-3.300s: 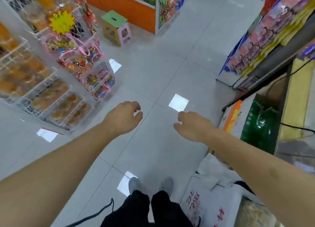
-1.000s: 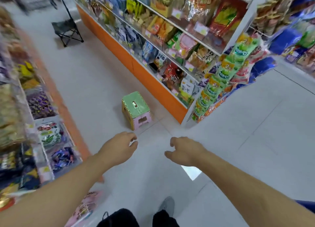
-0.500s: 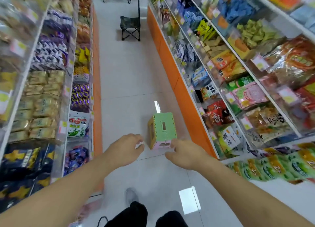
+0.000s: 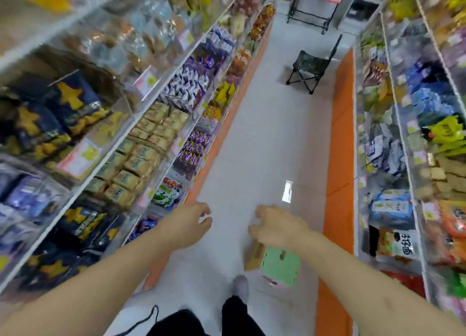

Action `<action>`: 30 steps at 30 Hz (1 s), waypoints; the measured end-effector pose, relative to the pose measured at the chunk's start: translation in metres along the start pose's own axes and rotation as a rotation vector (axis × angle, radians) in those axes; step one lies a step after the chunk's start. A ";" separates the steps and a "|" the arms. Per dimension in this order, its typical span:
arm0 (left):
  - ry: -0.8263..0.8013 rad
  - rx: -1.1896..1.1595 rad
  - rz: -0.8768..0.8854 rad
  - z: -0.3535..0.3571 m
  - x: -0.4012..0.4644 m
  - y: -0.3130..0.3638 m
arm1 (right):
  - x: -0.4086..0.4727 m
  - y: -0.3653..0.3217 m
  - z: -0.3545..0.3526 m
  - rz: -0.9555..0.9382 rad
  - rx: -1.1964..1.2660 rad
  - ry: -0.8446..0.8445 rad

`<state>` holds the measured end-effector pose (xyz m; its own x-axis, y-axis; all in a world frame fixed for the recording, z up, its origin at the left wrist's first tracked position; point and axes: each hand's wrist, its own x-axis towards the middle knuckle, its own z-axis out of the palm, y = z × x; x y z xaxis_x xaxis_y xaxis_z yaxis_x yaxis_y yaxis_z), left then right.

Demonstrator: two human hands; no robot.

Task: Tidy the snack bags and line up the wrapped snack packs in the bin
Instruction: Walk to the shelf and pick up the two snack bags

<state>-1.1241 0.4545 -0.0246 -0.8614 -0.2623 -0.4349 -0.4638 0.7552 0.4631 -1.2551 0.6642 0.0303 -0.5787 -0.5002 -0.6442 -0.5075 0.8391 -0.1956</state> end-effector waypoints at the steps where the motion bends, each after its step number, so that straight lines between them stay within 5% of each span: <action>1: 0.027 -0.029 -0.034 -0.005 0.005 -0.004 | 0.014 -0.005 -0.012 -0.032 -0.033 -0.009; 15: 0.284 -0.266 -0.384 -0.006 0.006 -0.103 | 0.177 -0.146 -0.057 -0.491 -0.476 -0.170; 30: 0.579 -0.659 -0.930 0.131 0.080 -0.139 | 0.346 -0.204 0.070 -0.861 -0.777 -0.455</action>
<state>-1.1016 0.4074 -0.2250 -0.0455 -0.8772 -0.4780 -0.8090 -0.2484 0.5328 -1.3068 0.3354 -0.2044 0.3243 -0.5747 -0.7514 -0.9444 -0.1510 -0.2921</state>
